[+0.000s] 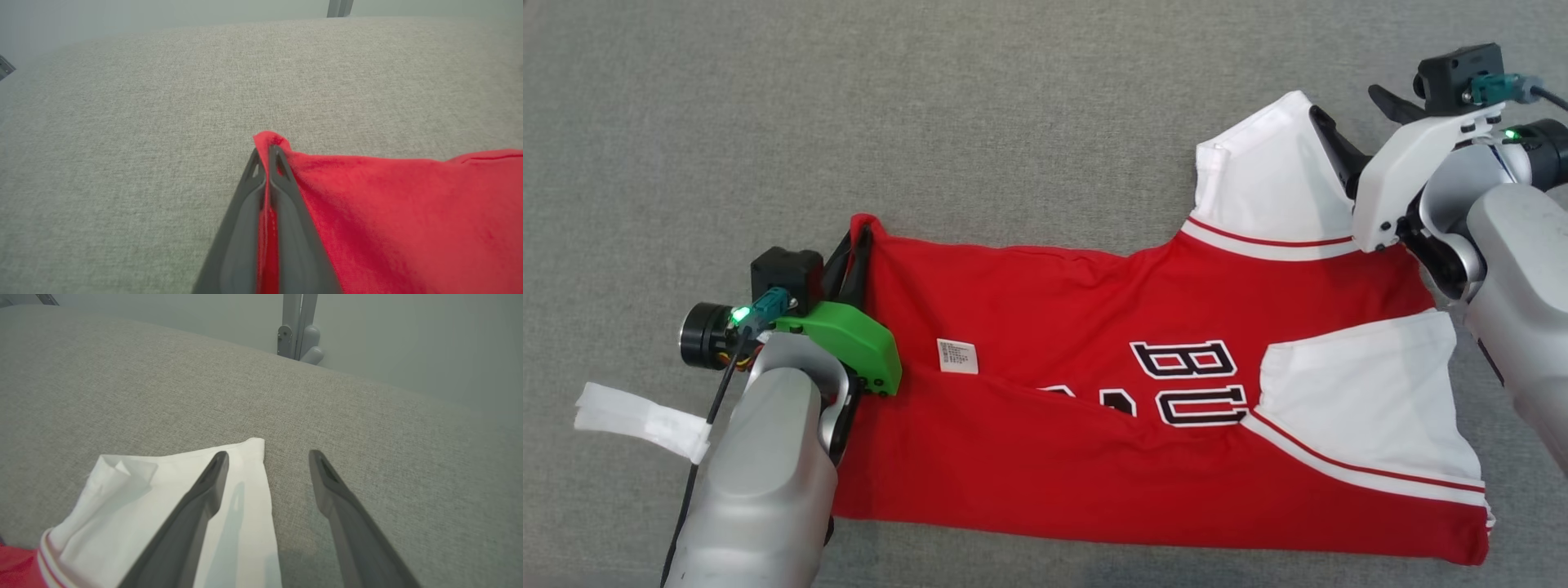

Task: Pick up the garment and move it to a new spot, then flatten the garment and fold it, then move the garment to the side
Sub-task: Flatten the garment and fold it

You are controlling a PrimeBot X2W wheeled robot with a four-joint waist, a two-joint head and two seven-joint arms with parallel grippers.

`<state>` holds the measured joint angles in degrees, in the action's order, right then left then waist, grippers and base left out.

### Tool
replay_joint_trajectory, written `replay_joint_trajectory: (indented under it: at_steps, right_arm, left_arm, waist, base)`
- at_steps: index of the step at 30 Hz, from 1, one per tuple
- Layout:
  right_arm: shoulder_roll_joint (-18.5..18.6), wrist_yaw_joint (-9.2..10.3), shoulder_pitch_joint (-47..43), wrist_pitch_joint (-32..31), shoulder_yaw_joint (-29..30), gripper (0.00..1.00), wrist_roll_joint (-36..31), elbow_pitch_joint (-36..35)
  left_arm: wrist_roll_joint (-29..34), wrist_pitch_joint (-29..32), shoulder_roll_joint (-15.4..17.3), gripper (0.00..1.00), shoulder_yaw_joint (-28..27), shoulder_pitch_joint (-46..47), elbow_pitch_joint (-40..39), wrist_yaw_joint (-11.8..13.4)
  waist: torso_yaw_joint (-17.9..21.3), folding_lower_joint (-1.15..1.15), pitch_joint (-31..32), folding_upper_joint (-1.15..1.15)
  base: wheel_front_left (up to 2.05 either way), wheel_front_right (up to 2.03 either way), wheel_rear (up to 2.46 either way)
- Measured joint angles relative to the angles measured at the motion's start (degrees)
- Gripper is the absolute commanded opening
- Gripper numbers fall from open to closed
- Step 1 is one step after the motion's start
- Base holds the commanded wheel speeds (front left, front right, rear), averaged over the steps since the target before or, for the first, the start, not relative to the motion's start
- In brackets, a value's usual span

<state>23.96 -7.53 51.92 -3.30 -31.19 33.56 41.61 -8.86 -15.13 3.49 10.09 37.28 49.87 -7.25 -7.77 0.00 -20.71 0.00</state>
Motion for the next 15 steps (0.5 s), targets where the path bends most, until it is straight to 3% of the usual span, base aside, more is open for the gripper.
replay_joint_trajectory:
  at_steps: [7, 8, 9, 10, 15]
  right_arm:
    - [0.7, 0.0, 4.4, -3.6, -4.3, 0.99, 1.4, 5.4]
    - [0.9, 0.0, 4.8, -4.0, -4.9, 0.61, 1.5, 6.0]
    - [0.9, 0.0, 5.2, -4.2, -5.3, 0.4, 1.8, 6.5]
    - [1.0, 0.0, 5.6, -4.2, -5.7, 0.0, 2.1, 6.8]
    - [1.9, -0.04, 7.7, -1.4, -7.0, 0.0, 2.2, 8.3]
  left_arm:
    - [-1.4, 0.0, -0.6, 0.0, 2.8, 1.7, -1.6, -0.1]
    - [-1.8, 0.0, -0.6, 0.0, 3.1, 1.8, -1.7, -0.1]
    - [-2.3, 0.0, -0.6, 0.0, 3.5, 1.9, -1.9, -0.1]
    - [-2.8, 0.0, -0.6, 0.0, 3.9, 2.0, -2.1, -0.1]
    - [-4.7, 0.0, -0.7, 0.0, 5.5, 2.3, -2.7, 0.3]
  waist:
    - [-3.3, 0.0, -3.1, 0.0]
    - [-3.6, 0.0, -3.6, 0.0]
    - [-3.9, 0.0, -4.0, 0.0]
    - [-4.2, 0.0, -4.4, 0.0]
    - [-5.2, 0.0, -5.9, 0.0]
  base:
    - [0.0, 0.0, 0.0]
    - [0.0, 0.0, 0.0]
    - [0.0, 0.0, 0.0]
    - [0.0, 0.0, 0.0]
    - [0.0, 0.0, 0.0]
